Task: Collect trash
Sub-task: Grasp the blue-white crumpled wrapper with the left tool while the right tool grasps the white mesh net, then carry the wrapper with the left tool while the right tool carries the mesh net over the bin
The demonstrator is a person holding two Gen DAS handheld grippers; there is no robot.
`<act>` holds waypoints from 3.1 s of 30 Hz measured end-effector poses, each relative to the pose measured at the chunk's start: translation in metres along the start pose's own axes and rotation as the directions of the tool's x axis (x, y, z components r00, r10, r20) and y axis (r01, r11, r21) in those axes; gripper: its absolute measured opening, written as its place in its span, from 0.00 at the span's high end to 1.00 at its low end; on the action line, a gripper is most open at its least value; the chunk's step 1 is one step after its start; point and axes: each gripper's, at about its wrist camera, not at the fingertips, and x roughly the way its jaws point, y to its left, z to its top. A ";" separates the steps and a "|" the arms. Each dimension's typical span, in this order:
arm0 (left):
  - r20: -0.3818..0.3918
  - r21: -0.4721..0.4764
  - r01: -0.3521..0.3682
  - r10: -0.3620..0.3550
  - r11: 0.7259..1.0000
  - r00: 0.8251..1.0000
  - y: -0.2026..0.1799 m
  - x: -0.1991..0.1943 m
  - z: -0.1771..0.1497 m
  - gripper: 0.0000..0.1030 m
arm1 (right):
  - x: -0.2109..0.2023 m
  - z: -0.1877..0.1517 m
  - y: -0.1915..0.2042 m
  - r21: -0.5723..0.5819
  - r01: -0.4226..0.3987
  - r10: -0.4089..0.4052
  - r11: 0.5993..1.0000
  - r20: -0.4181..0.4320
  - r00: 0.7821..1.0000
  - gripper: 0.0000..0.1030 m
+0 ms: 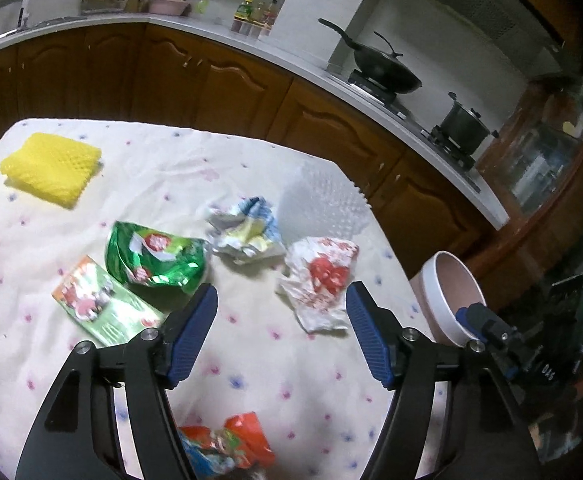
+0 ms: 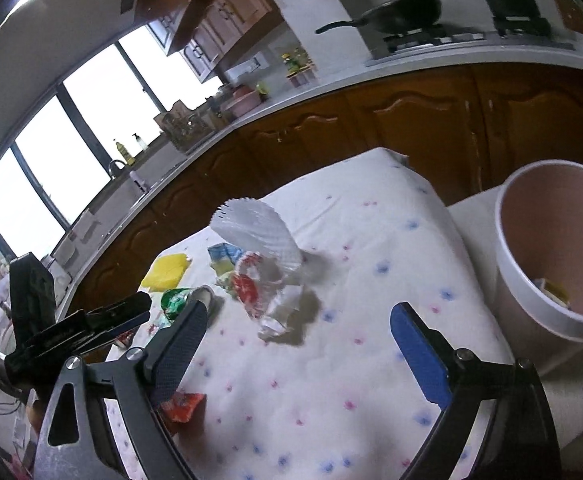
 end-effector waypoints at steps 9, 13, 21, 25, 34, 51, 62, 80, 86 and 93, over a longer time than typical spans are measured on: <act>-0.022 0.047 -0.037 0.038 0.998 0.999 0.003 0.019 0.026 0.34 | 0.031 0.023 0.015 -0.034 -0.011 0.011 0.999 -0.009 1.000 0.08; -0.044 0.067 -0.056 0.059 0.996 0.997 0.004 0.036 0.035 0.34 | 0.045 0.033 0.018 -0.038 -0.019 0.018 0.999 -0.015 1.000 0.10; -0.070 0.109 -0.088 0.096 0.990 0.993 0.005 0.067 0.052 0.34 | 0.080 0.050 0.028 -0.065 -0.022 0.019 0.998 -0.051 0.999 0.31; -0.081 0.129 -0.110 0.121 0.986 0.989 0.006 0.081 0.063 0.34 | 0.105 0.056 0.028 -0.073 -0.014 0.007 0.997 -0.089 0.996 0.44; -0.149 0.224 -0.112 0.147 0.968 0.978 -0.007 0.114 0.062 0.86 | 0.125 0.057 0.017 -0.058 0.012 -0.019 0.998 -0.115 0.993 0.92; 0.005 0.202 -0.059 0.060 0.978 0.998 -0.035 0.056 0.074 0.93 | 0.043 0.072 -0.010 -0.001 0.034 -0.034 0.999 0.047 0.998 0.95; 0.001 0.221 0.049 -0.051 0.974 0.999 -0.081 0.037 0.048 0.93 | -0.017 0.064 -0.031 0.040 0.073 -0.078 0.997 0.125 0.989 0.95; -0.085 0.298 0.175 -0.156 0.938 0.984 -0.162 0.044 0.004 0.93 | -0.103 0.031 -0.090 0.151 0.163 -0.190 0.975 0.182 0.965 0.95; -0.100 0.310 0.197 -0.174 0.930 0.980 -0.180 0.047 0.000 0.93 | -0.119 0.024 -0.107 0.182 0.185 -0.219 0.966 0.188 0.957 0.95; -0.116 0.328 0.220 -0.192 0.919 0.974 -0.203 0.056 -0.004 0.93 | -0.134 0.022 -0.125 0.210 0.205 -0.247 0.956 0.202 0.948 0.95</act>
